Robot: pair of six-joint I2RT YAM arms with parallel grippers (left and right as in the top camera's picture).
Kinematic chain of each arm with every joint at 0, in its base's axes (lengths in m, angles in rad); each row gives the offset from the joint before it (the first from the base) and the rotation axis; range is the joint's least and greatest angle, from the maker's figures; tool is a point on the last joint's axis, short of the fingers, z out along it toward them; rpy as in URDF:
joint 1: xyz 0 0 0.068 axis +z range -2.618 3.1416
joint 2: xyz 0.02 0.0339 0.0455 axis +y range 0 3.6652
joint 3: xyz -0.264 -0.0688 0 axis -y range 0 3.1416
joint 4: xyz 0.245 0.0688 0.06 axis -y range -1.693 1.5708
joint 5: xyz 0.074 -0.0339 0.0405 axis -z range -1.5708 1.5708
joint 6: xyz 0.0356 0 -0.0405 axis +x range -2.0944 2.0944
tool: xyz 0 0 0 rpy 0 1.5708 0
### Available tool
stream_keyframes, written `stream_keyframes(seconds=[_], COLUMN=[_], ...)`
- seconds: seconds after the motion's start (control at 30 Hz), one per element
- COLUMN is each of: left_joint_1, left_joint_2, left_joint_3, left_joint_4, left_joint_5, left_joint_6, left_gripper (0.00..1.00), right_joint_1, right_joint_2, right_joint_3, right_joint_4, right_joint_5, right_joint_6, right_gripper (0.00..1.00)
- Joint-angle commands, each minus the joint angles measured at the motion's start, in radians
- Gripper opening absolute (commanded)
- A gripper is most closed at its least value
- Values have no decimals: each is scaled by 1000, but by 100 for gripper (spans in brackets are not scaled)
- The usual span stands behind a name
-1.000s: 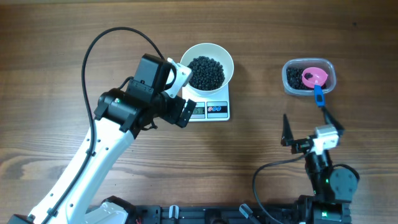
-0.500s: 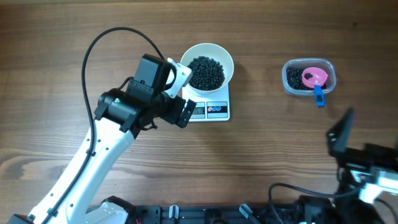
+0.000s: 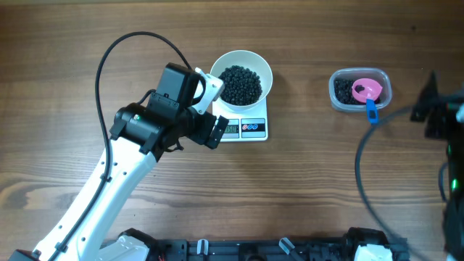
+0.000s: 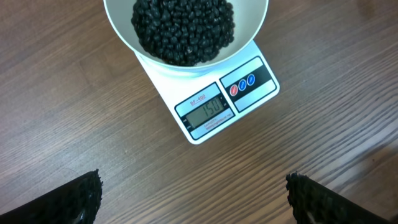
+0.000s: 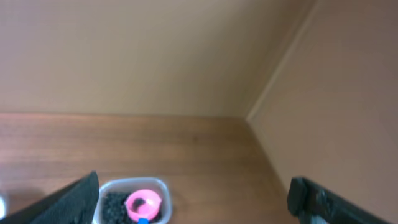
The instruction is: Scoop item into bowl and weigh 150g on scale
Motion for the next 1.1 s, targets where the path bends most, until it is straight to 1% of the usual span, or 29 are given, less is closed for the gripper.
stream_keyframes(seconds=[0.0, 0.07, 0.17, 0.2, 0.3, 0.33, 0.43, 0.47, 0.53, 0.63, 0.73, 0.77, 0.97, 1.07], left_joint_1=[-3, -3, -3, -3, -3, -3, -3, -3, -3, -3, -3, -3, -3, -3], left_joint_2=[2, 2, 2, 2, 2, 2, 2, 2, 2, 2, 2, 2, 2, 2], left_joint_3=[-7, -7, -7, -7, -7, -7, -7, -7, -7, -7, -7, -7, -7, -7], left_joint_4=[3, 3, 3, 3, 3, 3, 3, 3, 3, 3, 3, 3, 3, 3], left_joint_5=[15, 15, 15, 15, 15, 15, 15, 15, 15, 15, 15, 15, 15, 15], left_joint_6=[-10, -10, -10, -10, -10, -10, -10, -10, -10, -10, -10, -10, -10, -10], left_gripper=[100, 100, 100, 100, 100, 100, 100, 100, 100, 100, 100, 100, 100, 100], right_joint_1=[4, 4, 4, 4, 4, 4, -15, -51, -117, -264, -408, -435, -454, -454], right_joint_2=[134, 200, 289, 311, 381, 409, 458, 483, 508, 532, 555, 558, 557, 554], right_joint_3=[83, 83, 82, 82, 82, 82, 82, 82, 82, 81, 81, 80, 80, 80], right_joint_4=[-119, -172, -217, -219, -223, -227, -243, -255, -270, -298, -336, -356, -409, -435], right_joint_5=[-172, -260, -408, -429, -528, -538, -447, -403, -435, -597, -692, -722, -736, -740], right_joint_6=[43, 42, 42, 46, 102, 101, 147, 189, 228, 224, 228, 228, 229, 254], right_gripper=[100, 100, 99, 100, 100, 100, 100, 100, 100, 100, 100, 100, 100, 100])
